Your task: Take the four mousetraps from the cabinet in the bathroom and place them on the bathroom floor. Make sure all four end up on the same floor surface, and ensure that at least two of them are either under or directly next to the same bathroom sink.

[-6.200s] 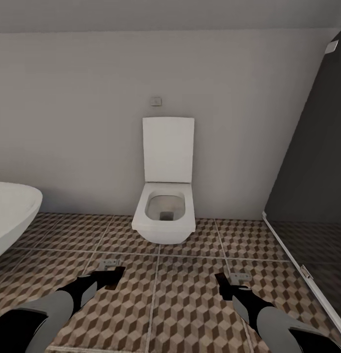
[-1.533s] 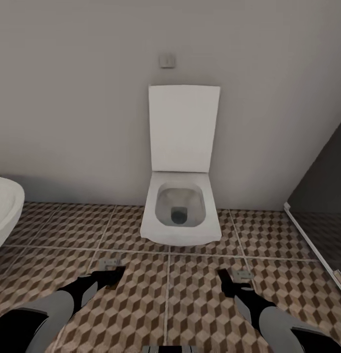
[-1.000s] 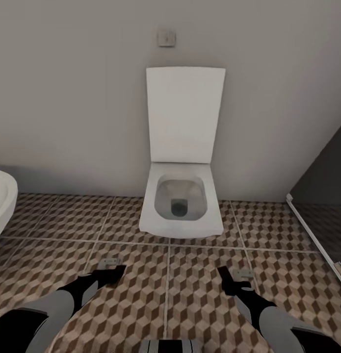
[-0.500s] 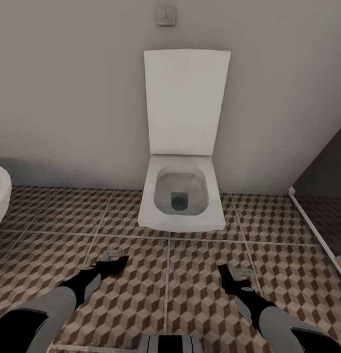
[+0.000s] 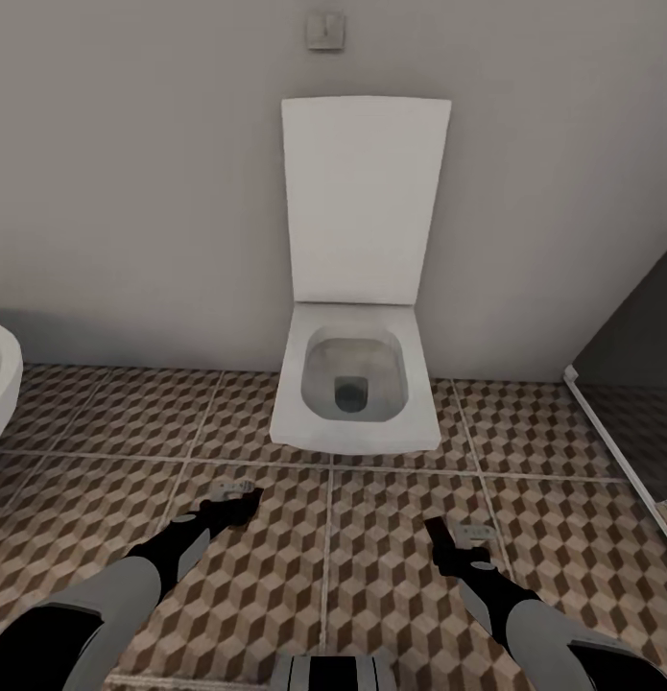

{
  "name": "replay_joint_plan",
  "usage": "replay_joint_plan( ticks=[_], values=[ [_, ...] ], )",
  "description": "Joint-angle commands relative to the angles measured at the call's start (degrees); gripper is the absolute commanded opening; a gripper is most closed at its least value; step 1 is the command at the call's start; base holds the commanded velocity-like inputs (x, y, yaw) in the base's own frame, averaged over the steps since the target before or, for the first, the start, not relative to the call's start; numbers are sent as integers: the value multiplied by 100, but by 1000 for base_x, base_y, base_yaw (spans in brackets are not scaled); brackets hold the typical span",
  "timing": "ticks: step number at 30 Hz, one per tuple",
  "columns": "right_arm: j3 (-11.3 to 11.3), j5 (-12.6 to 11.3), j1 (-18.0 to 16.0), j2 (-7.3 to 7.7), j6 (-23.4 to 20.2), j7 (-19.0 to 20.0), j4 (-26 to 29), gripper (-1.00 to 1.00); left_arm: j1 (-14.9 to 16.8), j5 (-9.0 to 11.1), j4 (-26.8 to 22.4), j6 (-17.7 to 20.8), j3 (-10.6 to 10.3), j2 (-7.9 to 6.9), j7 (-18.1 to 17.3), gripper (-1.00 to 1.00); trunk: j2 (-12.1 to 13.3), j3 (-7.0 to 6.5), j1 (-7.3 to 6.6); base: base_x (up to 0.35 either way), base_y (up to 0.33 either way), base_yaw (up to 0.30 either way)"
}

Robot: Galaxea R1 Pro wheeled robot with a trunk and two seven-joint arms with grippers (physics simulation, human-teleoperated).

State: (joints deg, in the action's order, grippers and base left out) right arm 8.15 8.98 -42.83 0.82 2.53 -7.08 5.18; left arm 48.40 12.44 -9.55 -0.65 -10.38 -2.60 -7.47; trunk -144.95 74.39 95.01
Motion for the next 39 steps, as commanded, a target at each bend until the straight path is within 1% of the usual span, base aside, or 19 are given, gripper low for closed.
replay_joint_plan(
  ticks=[1, 8, 12, 15, 20, 29, 39],
  values=[
    [47, 59, -3, -5, 21, -13, -8, -100, 3, 50, 0, -10, -51, 1, 22, -100, -1, 4, -1, 0, 0, 0],
    [46, 60, -4, -17, 23, -13, -8, -100, 3, 33, 2, -11, -52, 26, 129, -100, -1, 4, -1, 0, 0, 0],
    [52, 67, -4, -37, 27, -13, -8, -100, 3, -10, 37, -8, -53, 104, 284, -100, -1, 4, -1, 0, 0, 0],
    [57, 116, -3, -39, 30, -13, -8, -100, 3, -37, 63, -6, -52, 134, 378, -100, -5, 70, 7, 0, 0, 0],
    [62, 162, -5, -20, 36, -13, -8, -100, 3, -50, 84, -8, -52, 171, 427, -100, -12, 181, 20, 0, 0, 0],
    [63, 179, -5, 4, 92, -11, -8, -100, 3, -50, 93, -21, -58, 171, 431, -100, -24, 380, 43, 0, 0, 0],
    [63, 187, -5, 6, 99, -4, -8, -100, 3, -49, 94, -31, -61, 163, 431, -100, -24, 380, 43, 0, 0, 0]
  ],
)
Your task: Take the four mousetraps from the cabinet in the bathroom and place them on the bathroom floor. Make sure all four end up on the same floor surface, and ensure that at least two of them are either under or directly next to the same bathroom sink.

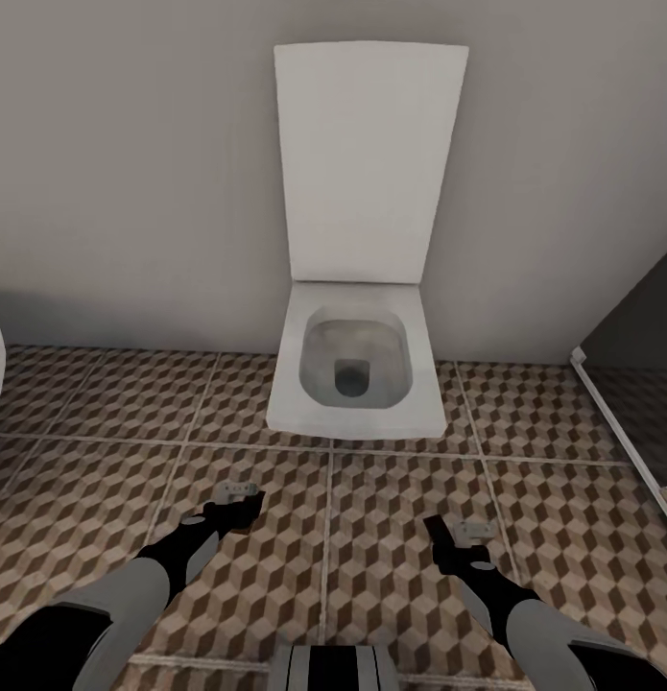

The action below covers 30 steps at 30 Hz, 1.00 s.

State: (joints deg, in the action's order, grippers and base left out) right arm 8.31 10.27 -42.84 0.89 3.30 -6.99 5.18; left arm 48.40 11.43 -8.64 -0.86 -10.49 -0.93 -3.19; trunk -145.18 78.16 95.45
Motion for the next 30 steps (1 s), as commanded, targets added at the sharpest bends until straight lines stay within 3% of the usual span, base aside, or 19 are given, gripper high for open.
replay_joint_plan(
  ticks=[1, 12, 23, 30],
  values=[
    [49, 56, -4, -1, 21, -15, -8, -100, 3, 52, 3, -10, -50, -4, 3, -100, -1, 3, -1, 0, 0, -9],
    [73, 13, -2, -1, 15, -56, -1, -100, 3, 53, 3, -15, -50, -4, 3, -100, -1, -27, -1, 0, 0, -137],
    [70, 26, -3, 8, 21, -82, 0, -100, 3, 56, 3, -15, -50, -6, 3, -100, -1, -30, -1, 0, 0, -20],
    [66, 36, -4, 8, 21, -81, 0, -100, 3, 60, 3, -6, -51, -12, -7, -100, -11, 125, 17, 0, 0, 0]
  ],
)
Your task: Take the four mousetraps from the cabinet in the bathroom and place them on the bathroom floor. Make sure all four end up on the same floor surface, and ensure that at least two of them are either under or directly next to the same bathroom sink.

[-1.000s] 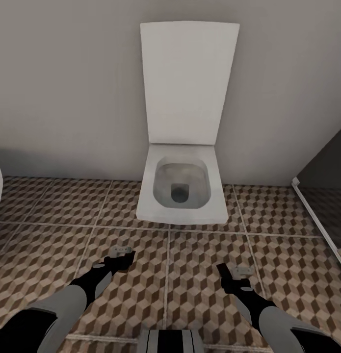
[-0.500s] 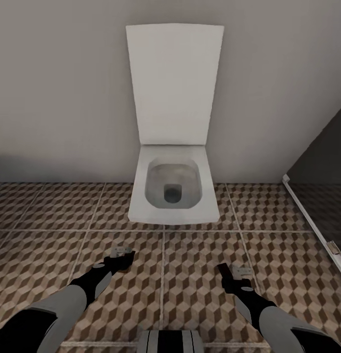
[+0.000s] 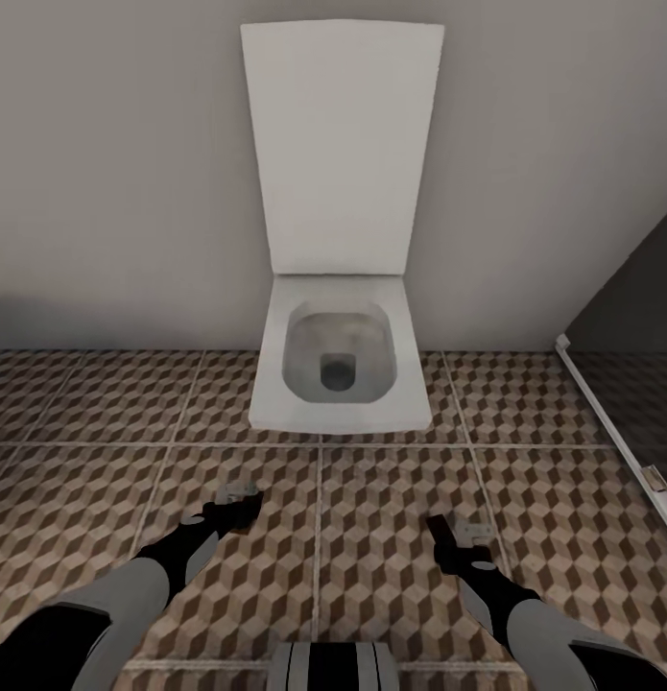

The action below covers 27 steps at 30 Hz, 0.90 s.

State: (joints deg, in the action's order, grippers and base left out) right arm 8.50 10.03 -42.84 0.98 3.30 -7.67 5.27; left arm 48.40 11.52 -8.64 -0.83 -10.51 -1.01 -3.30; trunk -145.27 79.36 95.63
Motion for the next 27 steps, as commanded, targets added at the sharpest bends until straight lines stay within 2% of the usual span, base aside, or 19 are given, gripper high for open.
replay_joint_plan(
  ticks=[1, 14, 25, 27],
  values=[
    [49, 59, -4, -1, 21, -11, -8, -100, 3, 52, 2, -8, -49, -4, 1, -100, -3, 26, 1, 0, 0, 0],
    [55, 60, -5, -1, 28, -8, -8, -100, 3, 52, 2, -10, -54, -13, -21, -100, -20, 314, 35, 0, 0, 0],
    [55, 60, -3, 1, 30, -6, -8, -100, 3, 52, 2, -15, -53, -13, -21, -100, -20, 314, 35, 0, 0, 0],
    [55, 60, -4, 1, 30, -6, -8, -100, 3, 52, 2, -14, -55, -13, -22, -100, -23, 359, 40, 0, 0, 0]
  ],
)
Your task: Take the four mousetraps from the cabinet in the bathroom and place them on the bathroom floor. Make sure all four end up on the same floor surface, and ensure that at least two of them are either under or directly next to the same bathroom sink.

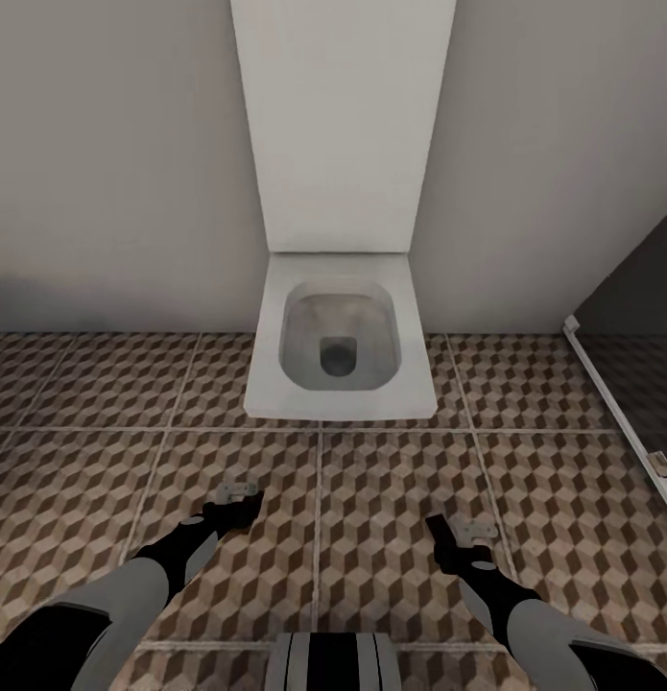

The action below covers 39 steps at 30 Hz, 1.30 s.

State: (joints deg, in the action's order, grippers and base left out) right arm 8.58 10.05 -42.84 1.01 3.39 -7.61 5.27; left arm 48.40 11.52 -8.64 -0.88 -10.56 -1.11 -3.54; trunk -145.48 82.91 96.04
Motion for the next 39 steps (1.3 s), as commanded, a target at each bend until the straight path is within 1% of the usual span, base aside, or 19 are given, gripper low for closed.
replay_joint_plan(
  ticks=[1, 8, 34, 38, 39],
  values=[
    [47, 59, -4, -2, 21, -13, -8, -100, 3, 52, 2, -10, -50, -3, 3, -100, -3, 26, 1, 0, 0, 0],
    [47, 59, -3, 0, 21, -13, -8, -100, 3, 52, 2, -14, -51, -3, 3, -100, -12, 181, 19, 0, 0, 0],
    [48, 54, -5, 5, 36, -13, -8, -100, 3, 52, 2, -18, -49, -3, 3, -100, -12, 181, 19, 0, 0, 0],
    [47, 55, -4, 1, 155, -13, -8, -100, 3, 55, 2, -18, -48, -3, 4, -100, -12, 181, 19, 0, 0, 0],
    [47, 54, -5, -1, 243, -13, -8, -100, 3, 57, 2, -18, -48, -3, 9, -100, -12, 181, 19, 0, 0, 0]
  ],
)
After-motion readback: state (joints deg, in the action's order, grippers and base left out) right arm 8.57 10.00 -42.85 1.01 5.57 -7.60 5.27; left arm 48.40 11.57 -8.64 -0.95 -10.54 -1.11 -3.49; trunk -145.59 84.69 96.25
